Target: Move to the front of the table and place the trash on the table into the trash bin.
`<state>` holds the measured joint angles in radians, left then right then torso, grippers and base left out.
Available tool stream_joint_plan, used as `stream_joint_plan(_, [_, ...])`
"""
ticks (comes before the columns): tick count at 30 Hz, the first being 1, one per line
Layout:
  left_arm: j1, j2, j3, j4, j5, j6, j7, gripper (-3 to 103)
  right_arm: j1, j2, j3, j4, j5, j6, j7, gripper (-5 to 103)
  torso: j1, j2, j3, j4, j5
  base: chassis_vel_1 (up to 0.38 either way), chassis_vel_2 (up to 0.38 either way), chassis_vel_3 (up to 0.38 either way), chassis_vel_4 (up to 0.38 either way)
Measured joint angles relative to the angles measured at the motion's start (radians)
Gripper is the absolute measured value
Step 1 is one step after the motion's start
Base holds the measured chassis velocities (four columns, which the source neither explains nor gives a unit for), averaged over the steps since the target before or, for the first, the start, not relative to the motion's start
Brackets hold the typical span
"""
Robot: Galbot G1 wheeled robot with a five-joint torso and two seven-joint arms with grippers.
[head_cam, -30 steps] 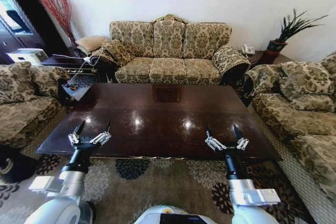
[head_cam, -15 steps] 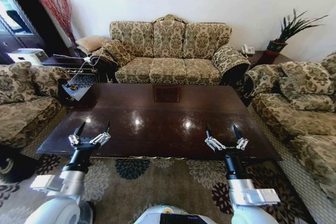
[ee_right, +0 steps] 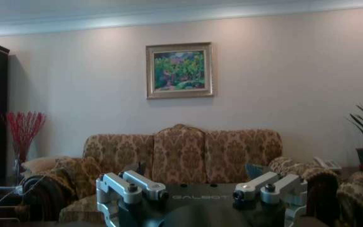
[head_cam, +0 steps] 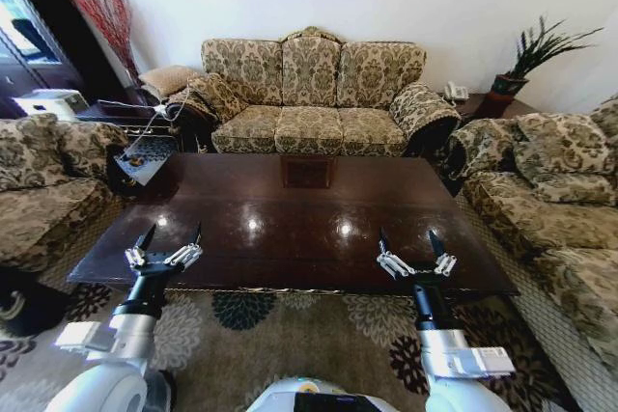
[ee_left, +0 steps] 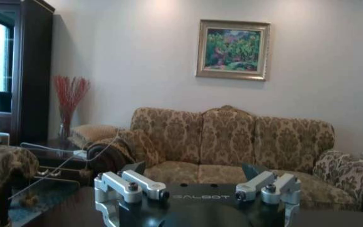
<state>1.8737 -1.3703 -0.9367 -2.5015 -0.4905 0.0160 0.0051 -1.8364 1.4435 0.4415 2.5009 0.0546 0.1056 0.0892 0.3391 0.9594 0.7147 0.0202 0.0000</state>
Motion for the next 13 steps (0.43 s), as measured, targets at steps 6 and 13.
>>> stream_joint_plan(6, [0.0, 0.0, 0.0, 0.001, 0.0, 0.0, 0.0, 100, 0.0, 0.0, 0.0, 0.0, 0.0, 0.0, 0.0, 100, 0.0, 0.0, 0.0, 0.0, 0.0, 0.0, 0.0, 0.0, 0.0])
stream_joint_plan(13, [0.0, 0.0, -0.001, 0.001, 0.0, -0.001, 0.0, 100, 0.0, 0.0, 0.0, -0.001, 0.001, 0.001, 0.0, 100, 0.0, 0.0, 0.0, 0.0, 0.0, 0.0, 0.0, 0.0, 0.0])
